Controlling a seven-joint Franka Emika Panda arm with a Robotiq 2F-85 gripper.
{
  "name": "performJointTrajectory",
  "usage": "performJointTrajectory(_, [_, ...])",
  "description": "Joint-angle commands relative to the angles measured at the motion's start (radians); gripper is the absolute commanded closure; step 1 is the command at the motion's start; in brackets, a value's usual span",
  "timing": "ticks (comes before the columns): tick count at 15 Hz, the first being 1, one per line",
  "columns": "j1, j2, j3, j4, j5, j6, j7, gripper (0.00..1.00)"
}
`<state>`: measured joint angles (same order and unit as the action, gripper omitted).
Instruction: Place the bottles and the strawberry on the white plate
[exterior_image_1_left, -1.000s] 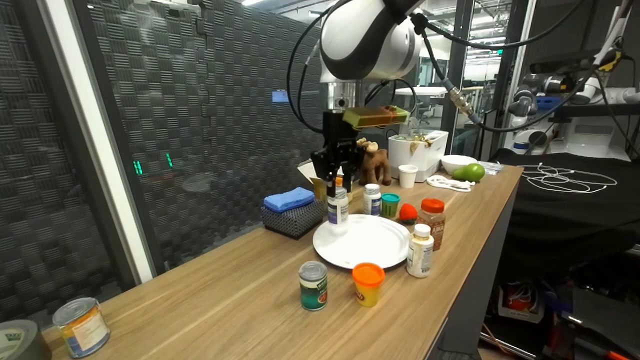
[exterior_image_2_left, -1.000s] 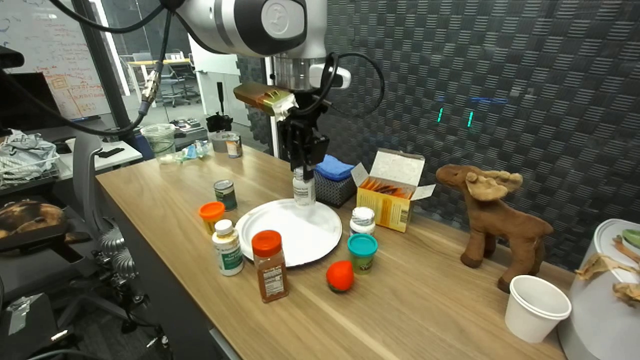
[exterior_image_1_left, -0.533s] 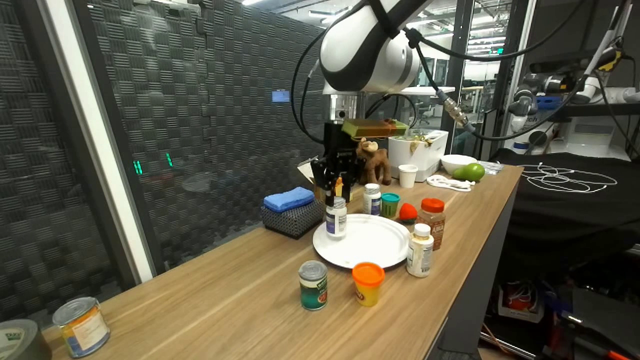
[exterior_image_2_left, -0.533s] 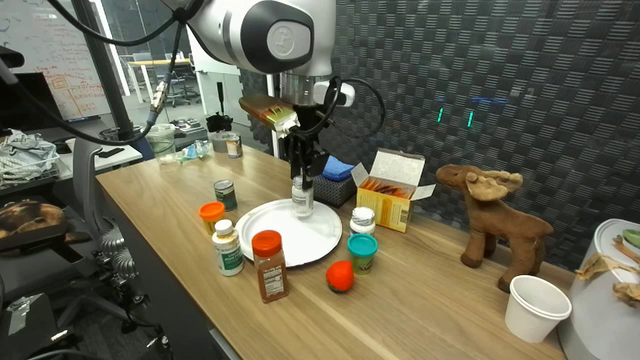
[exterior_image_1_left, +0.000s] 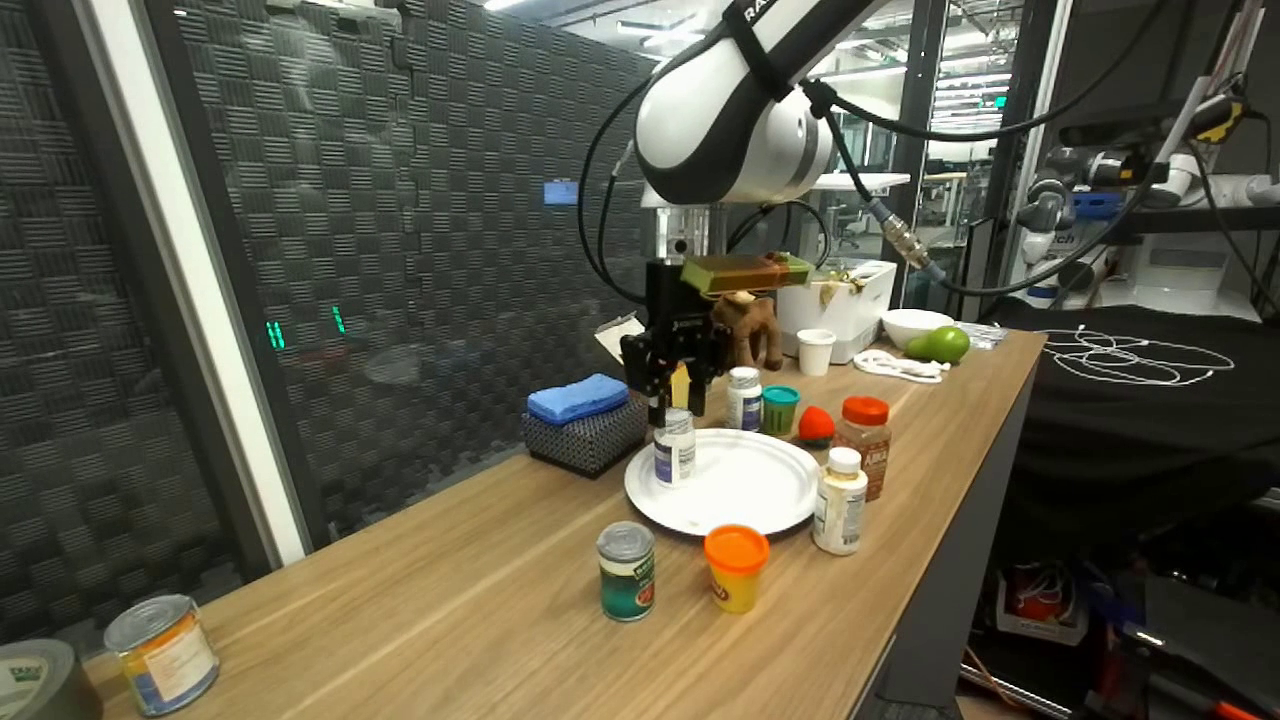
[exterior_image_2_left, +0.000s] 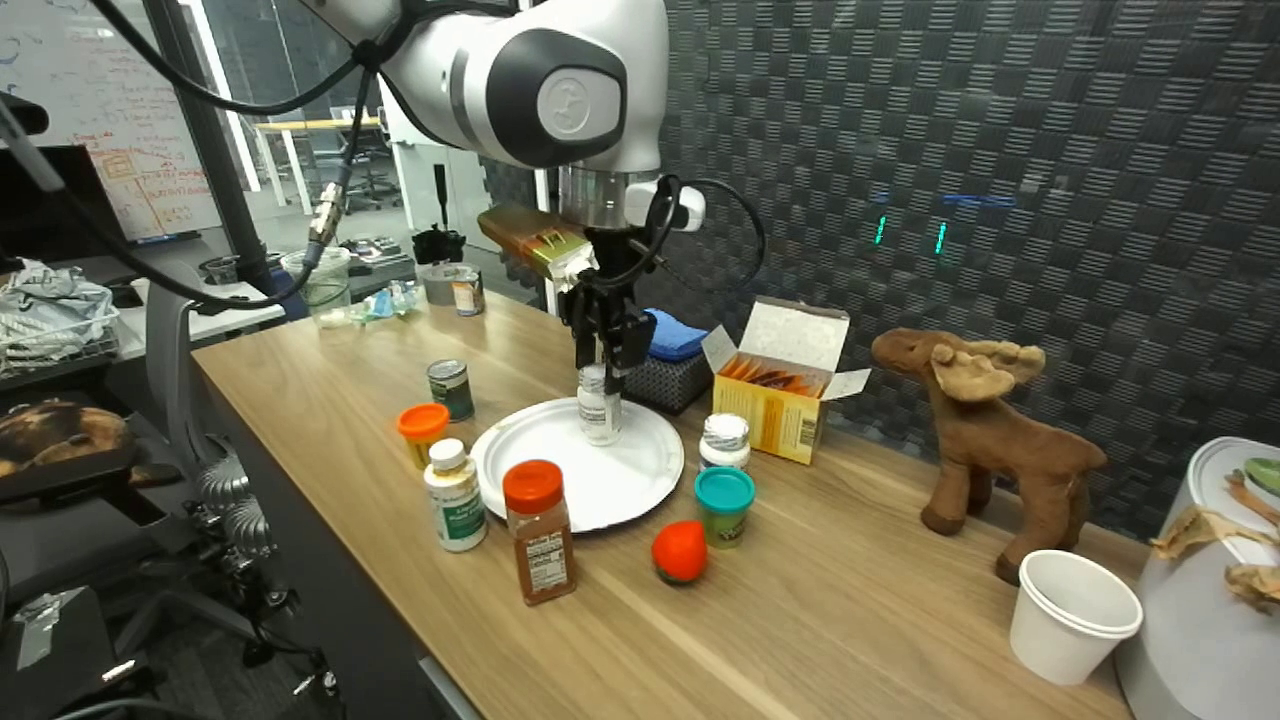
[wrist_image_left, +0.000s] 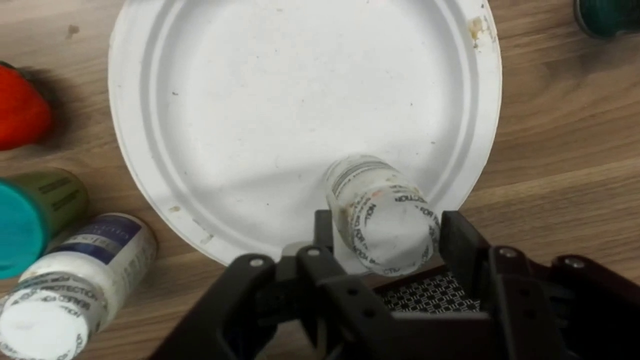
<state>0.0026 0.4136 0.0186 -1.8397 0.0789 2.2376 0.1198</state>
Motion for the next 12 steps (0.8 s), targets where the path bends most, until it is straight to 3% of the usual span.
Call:
performJointTrajectory(1, [0.076,-0.084,-0.026,-0.045,-0.099,0.000,0.121,0.09])
performJointTrajectory(2, [0.103,-0.110,-0.030,-0.062,-0.144,0.000,0.172,0.00])
performJointTrajectory(7, [0.210,-0.171,0.018,-0.088,-0.280,-0.062,0.320,0.00])
performJointTrajectory(12, [0.239,-0.131,0.078,-0.110,-0.242,-0.089,0.267,0.00])
